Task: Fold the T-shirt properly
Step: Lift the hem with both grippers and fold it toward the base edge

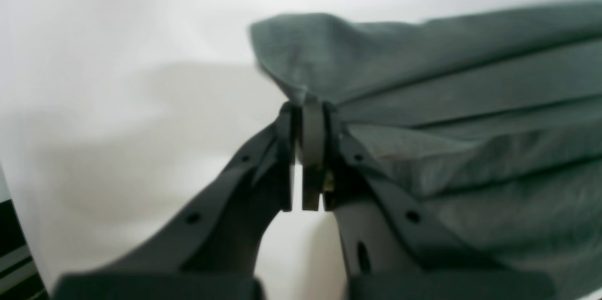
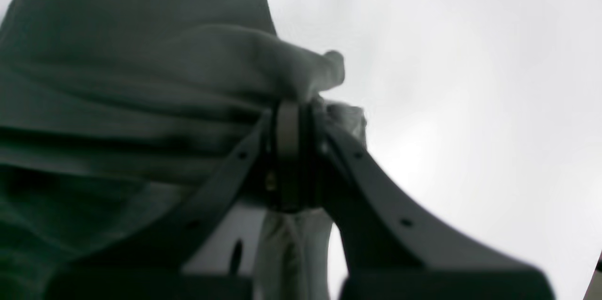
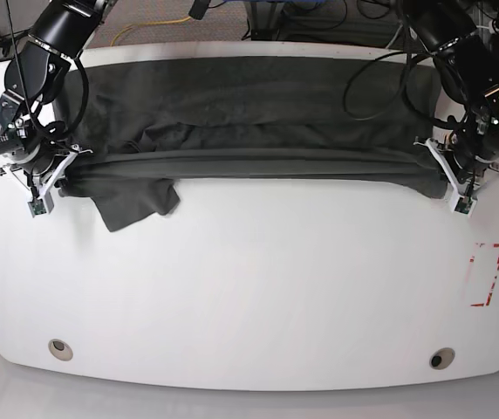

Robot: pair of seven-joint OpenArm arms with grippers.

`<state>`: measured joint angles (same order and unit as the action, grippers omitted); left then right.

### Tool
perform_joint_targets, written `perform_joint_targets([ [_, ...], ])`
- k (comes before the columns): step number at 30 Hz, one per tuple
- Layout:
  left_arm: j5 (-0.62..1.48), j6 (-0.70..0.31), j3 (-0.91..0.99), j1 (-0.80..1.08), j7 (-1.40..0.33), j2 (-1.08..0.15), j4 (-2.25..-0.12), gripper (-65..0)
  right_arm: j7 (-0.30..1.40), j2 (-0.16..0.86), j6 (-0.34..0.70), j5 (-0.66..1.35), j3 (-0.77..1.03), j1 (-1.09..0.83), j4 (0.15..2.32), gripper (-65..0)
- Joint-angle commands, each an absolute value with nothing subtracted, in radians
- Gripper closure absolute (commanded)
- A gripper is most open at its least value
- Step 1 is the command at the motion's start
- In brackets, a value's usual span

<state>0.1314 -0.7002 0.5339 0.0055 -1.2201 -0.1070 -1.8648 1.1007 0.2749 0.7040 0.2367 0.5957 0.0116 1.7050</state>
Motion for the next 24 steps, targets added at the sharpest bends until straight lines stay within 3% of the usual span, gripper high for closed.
perform_joint_targets([
  [1, 0.114, -0.698, 0.538, 0.021, -1.219, -0.124, -1.931, 0.0, 1.115, 0.302, 0.698, 0.306, 0.601, 0.004, 1.778, 0.0],
  [11, 0.116, -0.698, 0.539, 0.122, -1.219, -0.122, -1.959, 0.0, 1.178, 0.344, 0.698, 0.570, 0.602, -0.142, 1.899, 0.0],
  [24, 0.114, -0.698, 0.579, 0.234, -1.219, -0.125, -1.962, 0.0, 1.178, 0.335, 0.698, 0.591, 0.644, -0.312, 1.926, 0.0],
])
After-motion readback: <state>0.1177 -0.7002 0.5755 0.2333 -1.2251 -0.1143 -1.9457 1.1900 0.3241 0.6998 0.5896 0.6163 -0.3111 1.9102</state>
